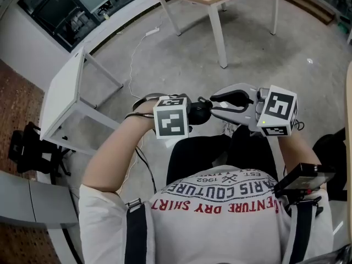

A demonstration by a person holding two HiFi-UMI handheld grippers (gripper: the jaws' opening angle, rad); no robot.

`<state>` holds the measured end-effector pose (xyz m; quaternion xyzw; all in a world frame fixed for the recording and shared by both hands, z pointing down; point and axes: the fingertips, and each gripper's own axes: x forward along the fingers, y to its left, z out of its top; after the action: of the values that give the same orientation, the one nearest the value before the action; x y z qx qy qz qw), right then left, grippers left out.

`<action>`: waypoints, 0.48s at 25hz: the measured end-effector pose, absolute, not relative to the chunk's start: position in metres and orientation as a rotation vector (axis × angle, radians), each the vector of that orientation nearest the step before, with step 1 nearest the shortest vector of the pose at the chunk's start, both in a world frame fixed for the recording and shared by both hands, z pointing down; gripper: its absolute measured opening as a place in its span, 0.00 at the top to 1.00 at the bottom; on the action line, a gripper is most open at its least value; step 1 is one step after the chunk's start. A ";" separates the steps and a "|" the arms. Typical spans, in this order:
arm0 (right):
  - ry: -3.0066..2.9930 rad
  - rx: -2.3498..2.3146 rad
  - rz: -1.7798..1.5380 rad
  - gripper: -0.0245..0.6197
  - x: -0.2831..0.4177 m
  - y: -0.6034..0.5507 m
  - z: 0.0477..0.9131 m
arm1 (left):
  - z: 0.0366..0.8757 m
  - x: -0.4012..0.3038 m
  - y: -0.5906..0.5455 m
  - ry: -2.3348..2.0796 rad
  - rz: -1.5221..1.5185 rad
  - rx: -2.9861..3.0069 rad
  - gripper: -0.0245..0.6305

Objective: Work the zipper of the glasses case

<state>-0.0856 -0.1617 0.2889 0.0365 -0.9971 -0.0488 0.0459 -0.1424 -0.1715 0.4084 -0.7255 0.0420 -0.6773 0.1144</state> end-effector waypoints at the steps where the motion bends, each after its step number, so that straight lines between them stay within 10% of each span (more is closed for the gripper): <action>1: -3.024 0.105 -0.170 0.82 -0.089 -0.159 0.290 | 0.409 -0.142 -0.171 0.115 -2.001 -2.100 0.59; 12: -2.890 0.062 -0.268 0.80 -0.116 -0.148 0.308 | 0.414 -0.146 -0.170 0.037 -2.132 -1.861 0.59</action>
<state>-0.1161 -0.1482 0.3085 0.0213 -0.9884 -0.0917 0.1192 -0.1459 -0.1704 0.4143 -0.6497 0.0130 -0.7441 0.1550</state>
